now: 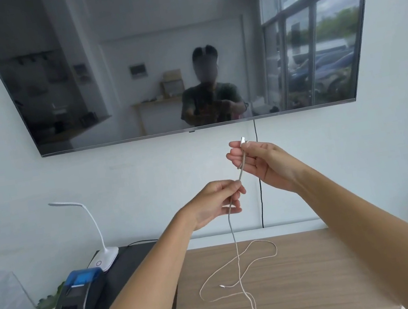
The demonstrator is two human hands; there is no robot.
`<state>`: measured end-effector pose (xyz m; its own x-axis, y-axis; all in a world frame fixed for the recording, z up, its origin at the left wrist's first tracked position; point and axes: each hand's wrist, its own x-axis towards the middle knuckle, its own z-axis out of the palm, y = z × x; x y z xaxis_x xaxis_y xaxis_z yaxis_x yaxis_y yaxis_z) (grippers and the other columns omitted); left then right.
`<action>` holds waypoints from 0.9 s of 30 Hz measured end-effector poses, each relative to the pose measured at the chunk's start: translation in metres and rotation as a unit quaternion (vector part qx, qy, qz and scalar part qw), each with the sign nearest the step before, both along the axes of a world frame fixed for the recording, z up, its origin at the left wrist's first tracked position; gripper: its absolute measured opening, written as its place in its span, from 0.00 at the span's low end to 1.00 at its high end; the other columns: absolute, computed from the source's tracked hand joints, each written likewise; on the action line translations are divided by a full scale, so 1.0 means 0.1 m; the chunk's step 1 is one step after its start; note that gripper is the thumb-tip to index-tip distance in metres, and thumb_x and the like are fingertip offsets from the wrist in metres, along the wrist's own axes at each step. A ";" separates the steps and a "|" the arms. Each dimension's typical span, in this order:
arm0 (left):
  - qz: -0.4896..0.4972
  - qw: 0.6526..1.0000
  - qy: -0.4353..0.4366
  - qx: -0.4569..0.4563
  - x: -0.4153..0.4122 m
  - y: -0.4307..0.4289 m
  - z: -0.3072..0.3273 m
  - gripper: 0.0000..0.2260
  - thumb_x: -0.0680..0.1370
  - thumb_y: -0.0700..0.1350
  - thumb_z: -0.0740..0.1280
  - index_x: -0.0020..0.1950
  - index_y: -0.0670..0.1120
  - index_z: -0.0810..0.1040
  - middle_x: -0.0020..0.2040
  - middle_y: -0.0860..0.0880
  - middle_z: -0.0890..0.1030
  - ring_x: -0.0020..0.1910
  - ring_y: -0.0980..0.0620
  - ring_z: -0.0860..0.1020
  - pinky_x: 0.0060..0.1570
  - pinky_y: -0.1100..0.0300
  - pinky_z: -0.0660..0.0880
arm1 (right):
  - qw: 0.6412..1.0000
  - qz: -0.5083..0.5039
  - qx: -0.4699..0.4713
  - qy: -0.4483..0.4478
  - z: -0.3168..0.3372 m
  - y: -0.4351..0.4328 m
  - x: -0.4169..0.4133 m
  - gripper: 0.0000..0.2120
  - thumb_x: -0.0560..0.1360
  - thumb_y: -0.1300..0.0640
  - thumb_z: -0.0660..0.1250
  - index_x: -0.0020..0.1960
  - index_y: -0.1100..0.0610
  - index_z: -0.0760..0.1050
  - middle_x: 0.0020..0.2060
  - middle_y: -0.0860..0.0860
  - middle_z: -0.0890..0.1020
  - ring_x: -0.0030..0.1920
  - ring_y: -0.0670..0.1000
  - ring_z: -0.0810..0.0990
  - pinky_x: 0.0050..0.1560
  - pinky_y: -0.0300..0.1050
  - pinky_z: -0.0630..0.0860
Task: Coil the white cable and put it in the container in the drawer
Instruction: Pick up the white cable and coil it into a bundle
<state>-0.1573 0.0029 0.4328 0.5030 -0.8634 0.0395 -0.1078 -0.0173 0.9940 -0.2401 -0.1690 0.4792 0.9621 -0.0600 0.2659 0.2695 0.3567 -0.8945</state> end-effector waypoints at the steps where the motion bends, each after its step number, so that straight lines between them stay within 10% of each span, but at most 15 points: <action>1: -0.020 0.999 0.035 0.013 0.03 0.04 0.00 0.11 0.83 0.50 0.64 0.44 0.45 0.78 0.35 0.52 0.71 0.35 0.54 0.74 0.51 0.54 0.79 | 1.000 0.015 -0.005 0.002 0.01 -0.01 -0.01 0.12 0.84 0.60 0.61 0.58 0.62 0.83 0.51 0.56 0.88 0.57 0.53 0.86 0.54 0.40 0.81; 11: 0.106 0.973 -0.152 0.137 0.20 -0.02 1.02 0.11 0.82 0.48 0.63 0.42 0.46 0.78 0.33 0.53 0.72 0.30 0.56 0.70 0.31 0.63 0.70 | 0.939 0.035 -0.320 0.123 -0.05 0.09 0.00 0.13 0.83 0.61 0.63 0.62 0.70 0.78 0.55 0.60 0.87 0.58 0.55 0.86 0.57 0.43 0.82; 16: 0.107 0.960 -0.235 0.112 -0.02 -0.07 0.94 0.10 0.82 0.42 0.62 0.47 0.43 0.81 0.39 0.50 0.75 0.32 0.56 0.74 0.32 0.63 0.74 | 0.987 -0.046 -0.145 0.042 0.01 -0.02 0.04 0.14 0.84 0.62 0.61 0.64 0.71 0.77 0.57 0.61 0.84 0.56 0.52 0.84 0.62 0.42 0.80; 27: 0.112 0.984 -0.128 -0.060 -0.14 -0.12 0.21 0.14 0.84 0.44 0.60 0.51 0.36 0.82 0.37 0.47 0.76 0.33 0.52 0.77 0.40 0.57 0.80 | 0.999 0.013 0.007 0.035 0.16 -0.04 0.08 0.19 0.81 0.61 0.57 0.67 0.68 0.74 0.62 0.63 0.83 0.64 0.59 0.82 0.64 0.49 0.76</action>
